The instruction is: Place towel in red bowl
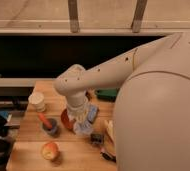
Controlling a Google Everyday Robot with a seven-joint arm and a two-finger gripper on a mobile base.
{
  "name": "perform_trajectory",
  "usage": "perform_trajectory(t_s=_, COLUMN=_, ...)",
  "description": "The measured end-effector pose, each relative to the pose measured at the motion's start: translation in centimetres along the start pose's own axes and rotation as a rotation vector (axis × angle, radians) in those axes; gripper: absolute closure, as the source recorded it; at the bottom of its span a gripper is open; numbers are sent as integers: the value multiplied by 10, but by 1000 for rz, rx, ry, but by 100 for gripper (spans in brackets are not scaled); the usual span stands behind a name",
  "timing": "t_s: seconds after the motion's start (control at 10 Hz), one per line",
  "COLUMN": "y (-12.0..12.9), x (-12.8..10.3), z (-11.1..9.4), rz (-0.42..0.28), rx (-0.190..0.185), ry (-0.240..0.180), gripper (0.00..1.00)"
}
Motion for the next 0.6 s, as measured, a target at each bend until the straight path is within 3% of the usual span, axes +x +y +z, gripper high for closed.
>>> perform_trajectory(t_s=0.3, y=-16, x=-39, z=-15, rz=-12, rx=26, ry=-24, gripper=100)
perform_trajectory(t_s=0.4, y=-15, x=-50, z=-13, rz=-27, rx=20, ry=-35, gripper=100)
perform_trajectory(t_s=0.6, y=-9, x=-65, z=2, rz=-49, rx=-33, ry=-74, gripper=98)
